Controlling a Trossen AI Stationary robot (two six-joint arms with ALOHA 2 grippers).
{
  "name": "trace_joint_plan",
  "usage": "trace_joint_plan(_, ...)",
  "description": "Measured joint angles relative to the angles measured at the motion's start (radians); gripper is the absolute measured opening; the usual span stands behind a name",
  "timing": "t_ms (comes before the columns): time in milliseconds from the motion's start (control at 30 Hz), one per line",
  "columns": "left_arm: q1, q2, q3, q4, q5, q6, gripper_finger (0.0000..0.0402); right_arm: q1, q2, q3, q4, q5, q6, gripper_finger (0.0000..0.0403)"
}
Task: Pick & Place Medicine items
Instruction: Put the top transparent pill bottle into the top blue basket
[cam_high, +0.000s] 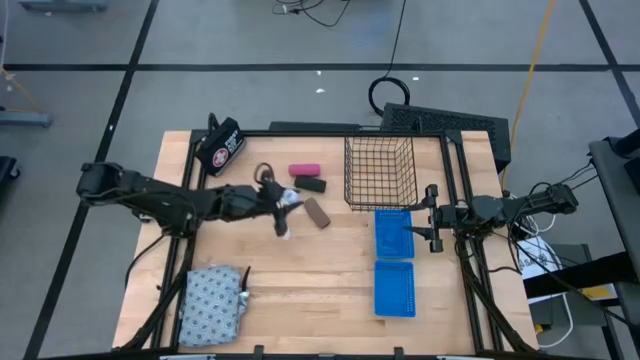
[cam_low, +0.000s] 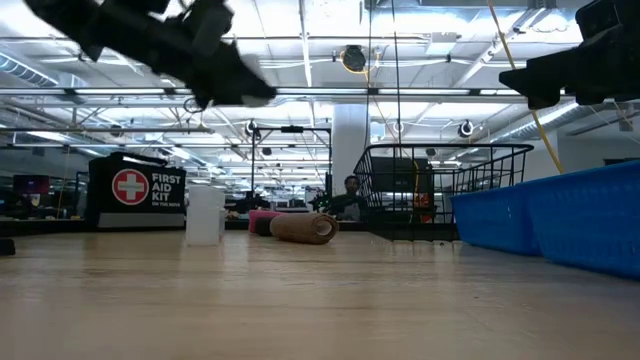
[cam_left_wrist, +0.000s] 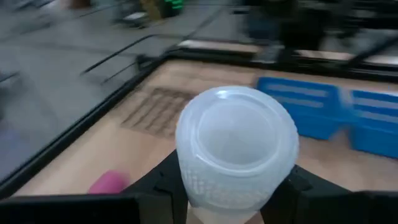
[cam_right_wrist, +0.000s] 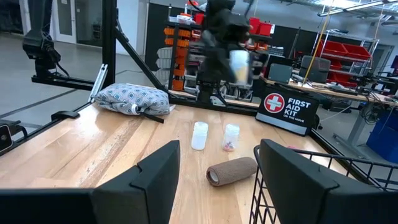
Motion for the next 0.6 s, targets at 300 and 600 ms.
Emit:
trace_joint_plan(300, -0.074, 0.285, 0.103, 0.189, 0.113, 0.107, 0.0142, 0.0, 0.0, 0.0, 0.0, 0.0, 0.0, 0.021)
trace_joint_plan(600, -0.074, 0.542, 0.226, 0.349, 0.167, 0.102, 0.0154, 0.0, 0.0, 0.0, 0.0, 0.0, 0.0, 0.021)
